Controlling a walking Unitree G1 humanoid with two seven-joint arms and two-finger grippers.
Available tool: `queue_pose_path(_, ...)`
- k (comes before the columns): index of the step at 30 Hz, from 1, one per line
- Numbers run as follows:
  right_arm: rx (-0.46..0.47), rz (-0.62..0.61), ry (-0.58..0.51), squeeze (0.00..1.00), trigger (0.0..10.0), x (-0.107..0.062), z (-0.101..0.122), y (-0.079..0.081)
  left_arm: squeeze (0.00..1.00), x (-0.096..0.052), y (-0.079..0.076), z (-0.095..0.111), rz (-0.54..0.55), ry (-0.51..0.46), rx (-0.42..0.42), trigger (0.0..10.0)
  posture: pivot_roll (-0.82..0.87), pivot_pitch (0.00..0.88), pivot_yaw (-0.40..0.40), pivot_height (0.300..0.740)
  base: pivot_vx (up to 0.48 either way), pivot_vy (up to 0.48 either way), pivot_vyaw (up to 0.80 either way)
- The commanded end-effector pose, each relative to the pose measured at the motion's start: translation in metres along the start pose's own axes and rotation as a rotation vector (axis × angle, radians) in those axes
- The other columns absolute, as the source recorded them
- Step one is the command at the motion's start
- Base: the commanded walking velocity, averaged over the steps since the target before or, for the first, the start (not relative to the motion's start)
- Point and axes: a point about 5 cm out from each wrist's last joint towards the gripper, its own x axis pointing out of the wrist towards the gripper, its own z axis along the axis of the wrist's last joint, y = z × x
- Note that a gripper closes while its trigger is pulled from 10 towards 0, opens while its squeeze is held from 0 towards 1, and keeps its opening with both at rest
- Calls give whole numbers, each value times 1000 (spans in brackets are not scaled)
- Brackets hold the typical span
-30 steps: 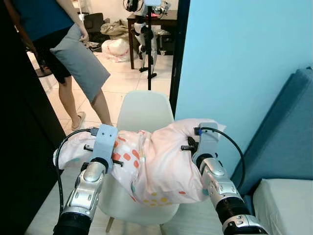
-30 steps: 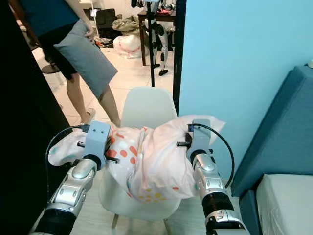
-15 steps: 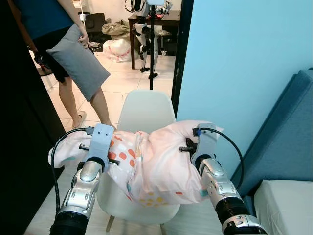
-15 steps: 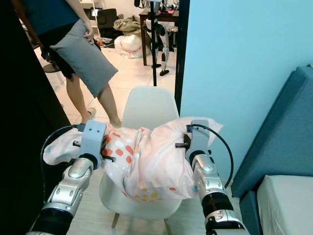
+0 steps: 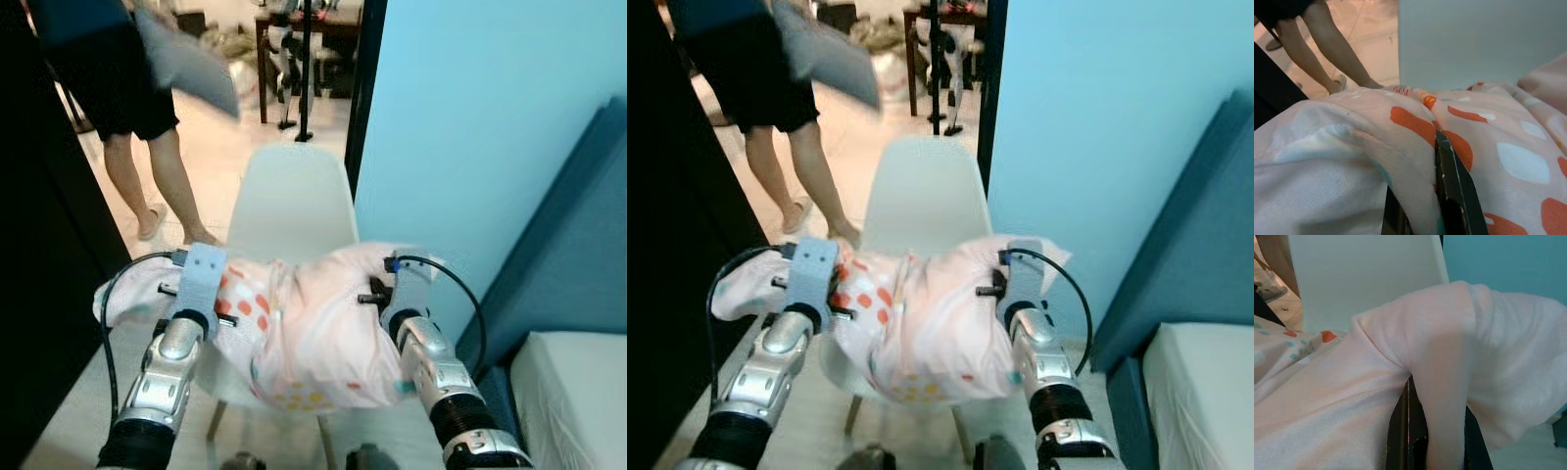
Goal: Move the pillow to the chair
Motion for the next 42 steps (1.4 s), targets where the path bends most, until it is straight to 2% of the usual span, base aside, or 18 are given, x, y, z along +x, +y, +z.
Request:
queue_pose_path(1,-28,48,-39,0,10000,2,11,9,0,5,2,18,-9,-86,42,10000,67,0,-17,625,0,0,0)
queue_pose_path(6,-24,50,-34,0,10000,2,11,9,0,7,8,21,5,-97,48,10000,67,0,-23,621,0,0,0)
queue_pose_path(7,-15,63,-37,0,10000,2,10,11,0,9,17,23,25,-109,61,10000,70,0,-32,611,0,0,0)
queue_pose_path(9,-16,68,-36,0,10000,2,10,12,0,9,19,24,30,-112,68,10000,69,0,-33,606,0,0,0)
queue_pose_path(11,-33,82,-34,0,10000,2,12,15,0,10,29,22,51,-113,97,10000,68,0,-43,596,0,0,0)
queue_pose_path(15,-43,96,-39,0,10000,3,14,17,0,10,37,19,73,-106,106,10000,62,0,-47,596,0,0,0)
queue_pose_path(17,-54,112,-64,0,10000,5,19,18,0,11,46,18,119,-117,122,10000,60,0,-59,596,0,0,0)
queue_pose_path(20,-59,117,-82,0,10000,6,24,19,0,11,53,20,150,-139,124,10000,56,0,-64,596,0,0,0)
queue_pose_path(22,-60,124,-119,0,10000,11,35,21,0,14,67,27,200,-176,130,10000,54,0,-71,596,0,0,0)
queue_pose_path(25,-60,123,-138,0,10000,13,41,21,0,16,72,30,216,-190,138,10000,55,0,-72,596,0,0,0)
queue_pose_path(28,-50,106,-220,0,10000,16,57,23,0,20,92,36,295,-224,141,10000,53,0,-78,596,0,0,0)
queue_pose_path(31,-42,105,-237,0,10000,14,54,24,0,21,100,34,331,-220,135,10000,49,1,-82,596,0,0,0)
queue_pose_path(35,-67,116,-182,0,10000,11,39,25,0,22,101,28,330,-198,151,10000,42,3,-86,596,0,0,0)
queue_pose_path(37,-101,118,-123,0,10000,10,25,24,0,22,102,19,333,-150,157,10000,36,8,-83,596,0,0,0)
queue_pose_path(39,-106,111,-107,0,10000,9,21,22,0,22,102,15,332,-128,165,10000,35,10,-81,596,0,0,0)
queue_pose_path(40,-93,98,-92,0,10000,9,18,20,0,23,95,9,294,-114,158,10000,32,12,-79,596,0,0,0)
queue_pose_path(42,-90,95,-89,0,10000,9,17,19,0,23,92,7,279,-113,154,10000,32,12,-79,596,0,0,0)
